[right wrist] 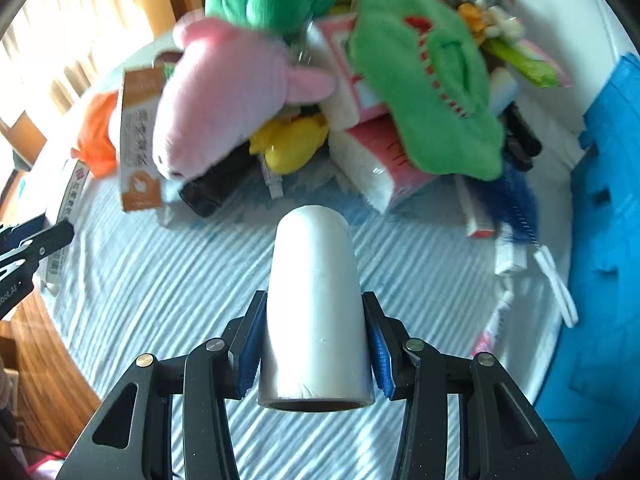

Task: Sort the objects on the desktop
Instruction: 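Carry the box and paper roll into the blue bin and release both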

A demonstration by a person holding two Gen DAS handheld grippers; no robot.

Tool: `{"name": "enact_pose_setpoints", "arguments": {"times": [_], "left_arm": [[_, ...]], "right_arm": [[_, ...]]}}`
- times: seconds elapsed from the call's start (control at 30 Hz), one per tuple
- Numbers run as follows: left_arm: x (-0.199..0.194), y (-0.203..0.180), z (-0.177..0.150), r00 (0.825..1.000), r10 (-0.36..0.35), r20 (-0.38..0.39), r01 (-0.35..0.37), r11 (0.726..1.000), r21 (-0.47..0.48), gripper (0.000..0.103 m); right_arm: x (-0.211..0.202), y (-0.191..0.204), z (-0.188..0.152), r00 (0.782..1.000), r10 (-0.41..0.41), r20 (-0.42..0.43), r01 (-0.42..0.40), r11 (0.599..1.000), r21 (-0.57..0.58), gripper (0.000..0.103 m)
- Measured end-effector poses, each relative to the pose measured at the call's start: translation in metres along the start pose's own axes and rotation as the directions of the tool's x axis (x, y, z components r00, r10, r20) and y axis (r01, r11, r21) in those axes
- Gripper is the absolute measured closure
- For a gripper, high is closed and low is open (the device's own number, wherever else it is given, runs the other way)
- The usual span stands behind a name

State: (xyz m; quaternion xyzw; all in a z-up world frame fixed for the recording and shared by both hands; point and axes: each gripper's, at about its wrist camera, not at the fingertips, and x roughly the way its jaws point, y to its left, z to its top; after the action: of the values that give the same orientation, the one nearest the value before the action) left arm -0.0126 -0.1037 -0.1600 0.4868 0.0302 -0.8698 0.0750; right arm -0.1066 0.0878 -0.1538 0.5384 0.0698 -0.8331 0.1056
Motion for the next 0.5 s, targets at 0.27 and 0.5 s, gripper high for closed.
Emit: {"name": "enact_pose_setpoints", "arguments": {"times": [0.27, 0.5], "left_arm": [[-0.061, -0.040, 0.025, 0.982, -0.086, 0.167, 0.062, 0.988, 0.142, 0.075], [-0.116, -0.102, 0.040, 0.945, -0.188, 0.268, 0.110, 0.953, 0.281, 0.075]], "right_arm": [[-0.072, -0.013, -0.003, 0.981, -0.023, 0.191, 0.017, 0.999, 0.033, 0.058], [-0.143, -0.041, -0.018, 0.932, -0.095, 0.350, 0.067, 0.994, 0.090, 0.058]]}}
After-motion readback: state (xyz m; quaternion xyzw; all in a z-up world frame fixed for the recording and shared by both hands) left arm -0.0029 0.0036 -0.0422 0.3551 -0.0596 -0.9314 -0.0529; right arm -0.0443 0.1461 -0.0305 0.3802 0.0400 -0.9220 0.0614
